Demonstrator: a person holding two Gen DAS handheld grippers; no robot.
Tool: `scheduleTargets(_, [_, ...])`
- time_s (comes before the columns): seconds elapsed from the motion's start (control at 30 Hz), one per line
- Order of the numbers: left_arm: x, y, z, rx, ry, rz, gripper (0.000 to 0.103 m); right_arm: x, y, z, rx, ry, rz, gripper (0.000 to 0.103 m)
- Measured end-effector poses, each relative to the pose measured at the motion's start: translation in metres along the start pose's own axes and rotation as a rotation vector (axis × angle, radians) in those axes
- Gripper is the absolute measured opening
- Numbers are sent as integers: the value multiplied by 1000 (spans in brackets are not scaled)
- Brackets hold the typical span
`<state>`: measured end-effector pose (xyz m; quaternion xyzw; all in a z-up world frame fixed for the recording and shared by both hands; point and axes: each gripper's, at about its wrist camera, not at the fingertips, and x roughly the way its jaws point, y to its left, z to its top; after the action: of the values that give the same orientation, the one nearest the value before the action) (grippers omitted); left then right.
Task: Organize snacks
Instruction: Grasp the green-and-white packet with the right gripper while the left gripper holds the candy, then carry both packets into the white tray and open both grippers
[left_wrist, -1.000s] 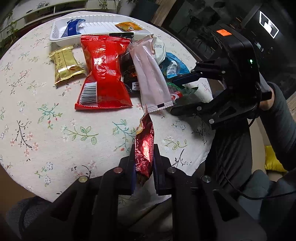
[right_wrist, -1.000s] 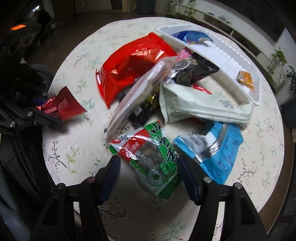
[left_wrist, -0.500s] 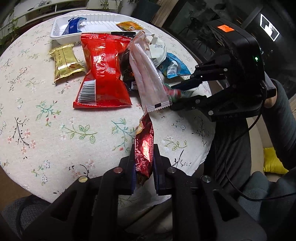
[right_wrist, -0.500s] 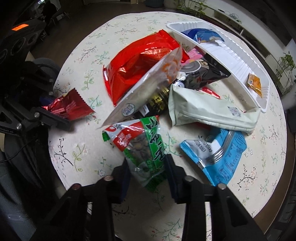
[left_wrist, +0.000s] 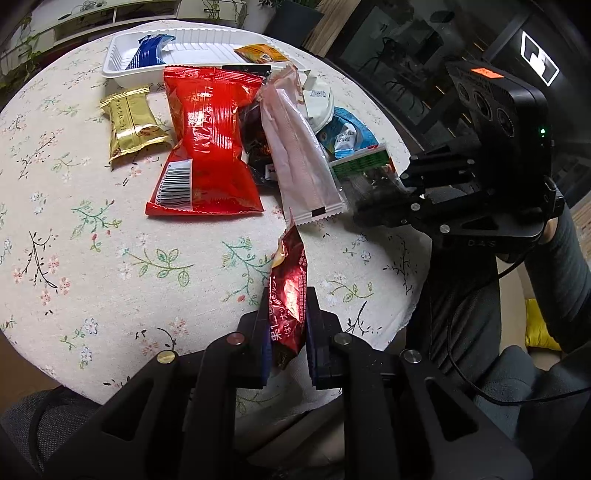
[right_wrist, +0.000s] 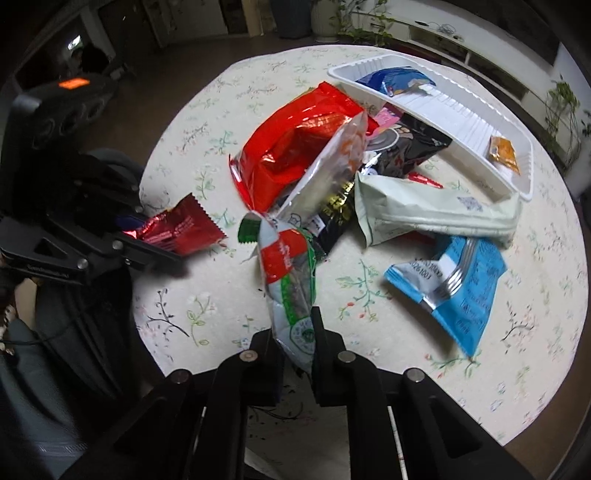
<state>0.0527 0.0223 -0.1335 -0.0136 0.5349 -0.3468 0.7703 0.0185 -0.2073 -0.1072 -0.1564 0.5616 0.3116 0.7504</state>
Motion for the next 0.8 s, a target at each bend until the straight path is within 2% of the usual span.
scheduleTargets(0.37, [-16,7,3,-29,-42,8,13,-26,-17,-14,173,-140,52,11])
scheduleTargets(0.5, [-29,13,10,-42,-73,18,13,-44,-34,-21,271,-207,86,11])
scheduleTargets(0.63, [-50,22,27,-59,-125,28,13,-58,-60,-27,362,-259,95,11])
scheduleTargets(0.8, [-74,37,63,-68,-188,61,13,-80,-102,-27,479,-334,69,11])
